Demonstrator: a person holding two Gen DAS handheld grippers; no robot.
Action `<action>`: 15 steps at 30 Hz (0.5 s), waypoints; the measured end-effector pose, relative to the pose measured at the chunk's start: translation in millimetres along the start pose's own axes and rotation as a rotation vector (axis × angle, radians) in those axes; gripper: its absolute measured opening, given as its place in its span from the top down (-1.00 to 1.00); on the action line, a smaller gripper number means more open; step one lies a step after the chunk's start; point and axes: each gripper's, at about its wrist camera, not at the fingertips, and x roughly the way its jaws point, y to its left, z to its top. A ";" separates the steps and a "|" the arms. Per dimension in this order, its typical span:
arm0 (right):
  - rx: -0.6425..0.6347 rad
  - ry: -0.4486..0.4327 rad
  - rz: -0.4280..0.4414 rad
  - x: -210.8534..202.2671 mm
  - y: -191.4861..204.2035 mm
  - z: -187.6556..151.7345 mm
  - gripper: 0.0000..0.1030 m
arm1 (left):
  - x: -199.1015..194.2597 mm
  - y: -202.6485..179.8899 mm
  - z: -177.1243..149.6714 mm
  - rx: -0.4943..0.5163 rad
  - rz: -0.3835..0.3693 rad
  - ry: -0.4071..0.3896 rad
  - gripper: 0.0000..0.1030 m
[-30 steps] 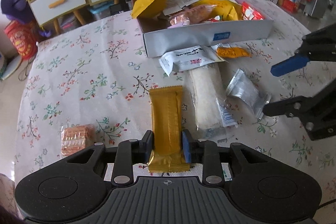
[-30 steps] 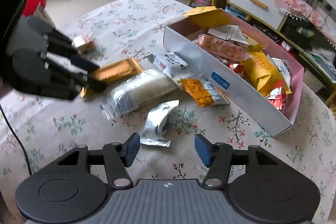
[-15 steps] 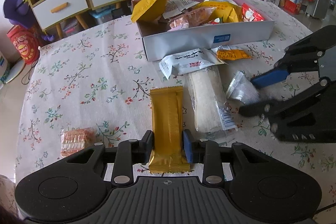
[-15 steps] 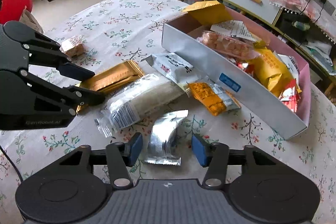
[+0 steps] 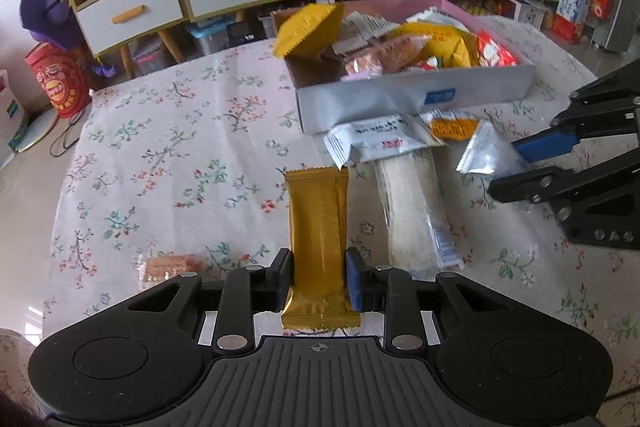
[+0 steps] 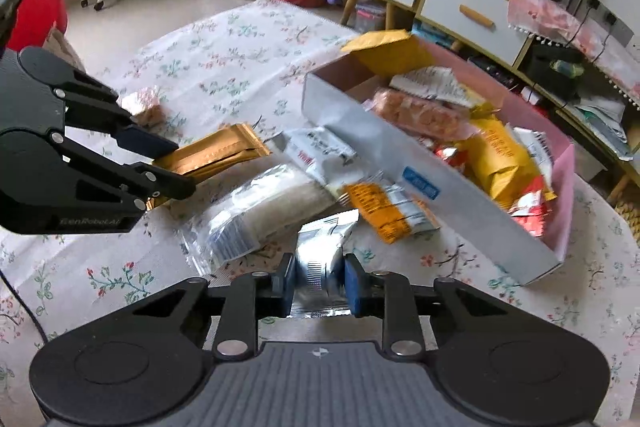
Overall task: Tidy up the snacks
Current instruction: 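Grasp the gold bar with the left gripper while the right grasps the silver packet, then carry the gold bar and silver packet into the box and open both grippers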
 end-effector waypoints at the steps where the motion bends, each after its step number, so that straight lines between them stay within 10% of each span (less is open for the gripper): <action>1: 0.009 -0.007 -0.004 -2.7 -3.4 0.6 1.00 | -1.8 1.5 1.6 -0.008 -0.004 -0.003 0.50; 15: 0.211 -0.126 -0.061 -31.6 -68.9 12.1 1.00 | -34.1 -0.2 32.0 -0.061 -0.011 -0.111 0.50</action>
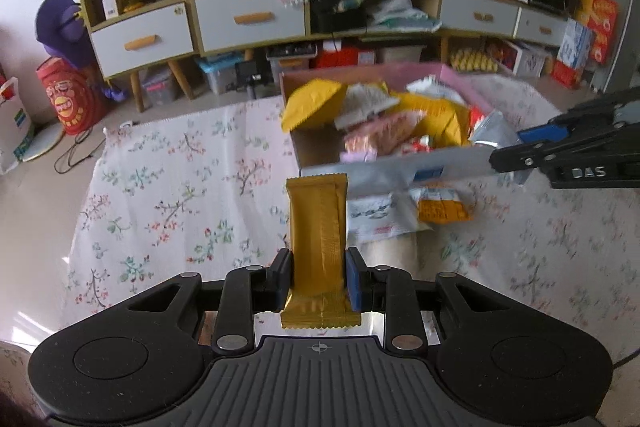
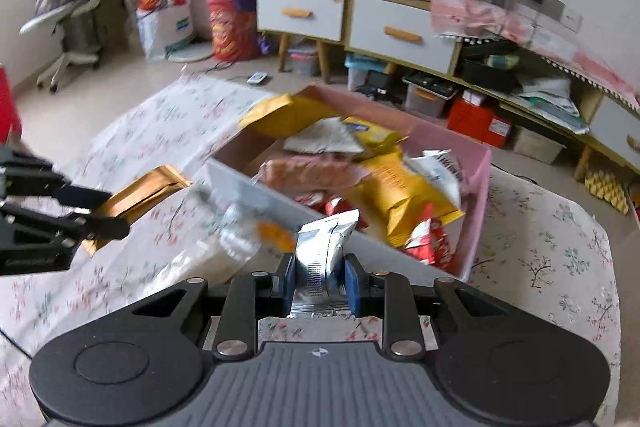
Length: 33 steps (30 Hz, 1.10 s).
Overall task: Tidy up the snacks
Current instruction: 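Carry the gold bar and silver packet into the box and open both grippers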
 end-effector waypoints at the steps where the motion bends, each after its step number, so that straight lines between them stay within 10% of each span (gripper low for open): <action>1: 0.012 -0.005 0.000 0.0 -2.8 1.4 1.00 | -3.0 -0.1 1.8 -0.010 -0.005 -0.004 0.50; 33: 0.293 0.000 0.120 48.3 -57.8 25.1 0.98 | 109.0 -30.0 100.2 0.045 0.059 0.202 0.51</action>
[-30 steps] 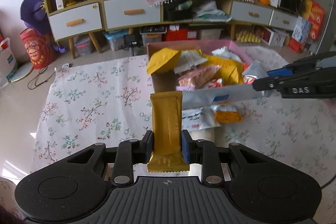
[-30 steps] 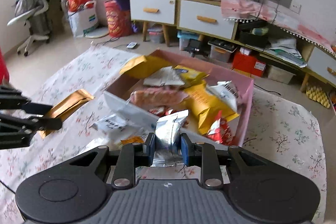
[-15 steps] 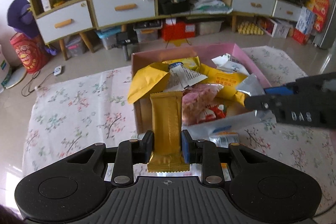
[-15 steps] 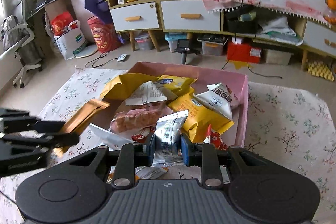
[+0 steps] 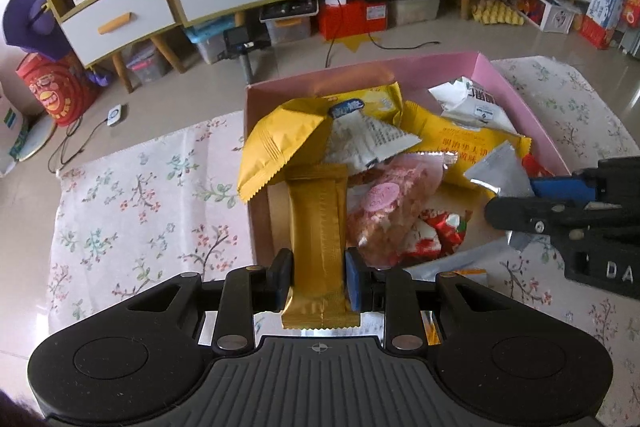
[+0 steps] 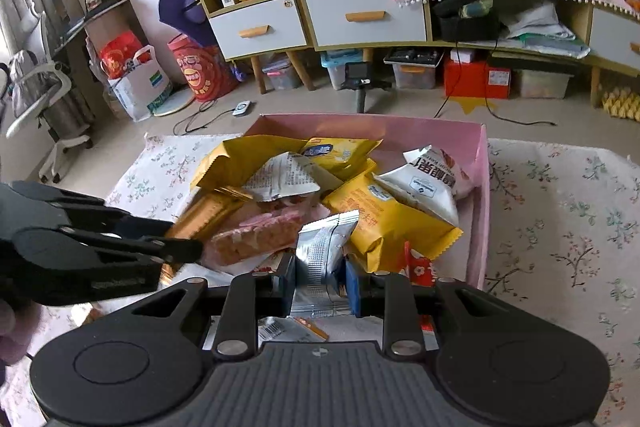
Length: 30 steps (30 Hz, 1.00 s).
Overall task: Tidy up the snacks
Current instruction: 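Carry the gold bar and silver packet into the box and open both grippers, then move the left gripper to the clear rice-cake bag while the right grasps the orange-and-white packet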
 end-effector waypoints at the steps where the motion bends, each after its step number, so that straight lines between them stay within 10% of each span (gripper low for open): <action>1: 0.005 0.000 0.006 0.5 -0.1 0.3 0.98 | 1.1 0.0 1.4 -0.004 -0.008 -0.002 0.50; 16: 0.039 -0.014 0.011 -0.6 0.3 -0.7 0.83 | 6.8 8.1 -7.5 -0.033 -0.074 -0.063 0.31; 23: 0.008 -0.028 -0.003 -9.6 5.8 0.8 0.26 | -11.1 9.9 -19.4 -0.035 -0.085 -0.111 -0.47; 30: -0.050 -0.038 -0.028 -22.5 16.2 -5.4 -0.16 | -38.9 10.5 -41.8 -0.044 -0.097 -0.131 -0.71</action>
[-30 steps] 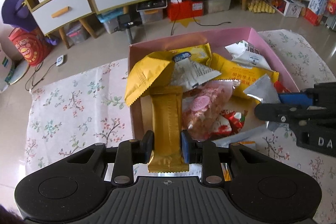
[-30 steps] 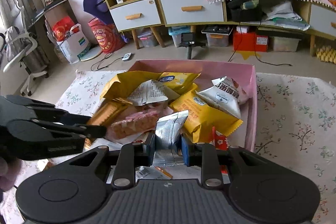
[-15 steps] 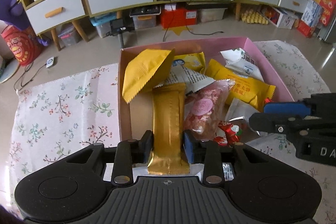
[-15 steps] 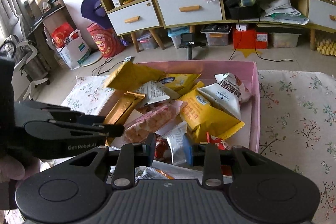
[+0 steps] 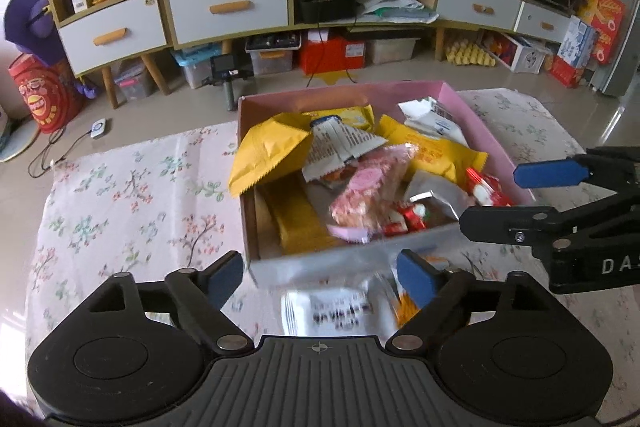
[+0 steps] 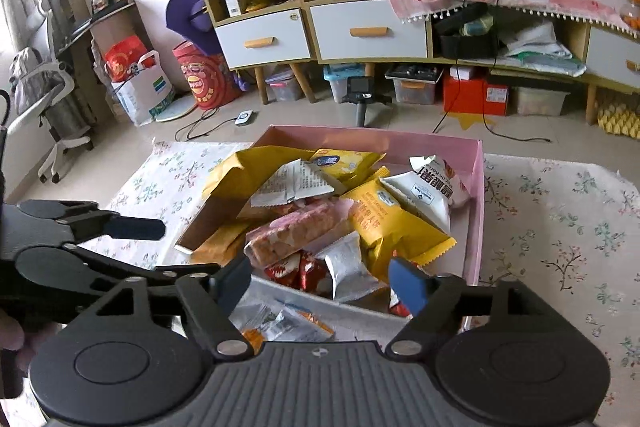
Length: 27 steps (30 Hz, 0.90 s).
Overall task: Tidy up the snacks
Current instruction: 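Move the left gripper to the clear rice-cake bag while the right grasps the orange-and-white packet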
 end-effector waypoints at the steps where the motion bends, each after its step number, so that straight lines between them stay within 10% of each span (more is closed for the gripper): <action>1: -0.011 0.000 -0.002 -2.1 2.2 -1.8 -0.19 | -4.4 -0.7 -4.2 -0.003 -0.002 -0.002 -0.74; 27: -0.211 0.064 -0.104 -16.3 39.4 -72.7 -0.40 | -14.3 -21.6 -110.3 0.102 -0.011 -0.031 -0.74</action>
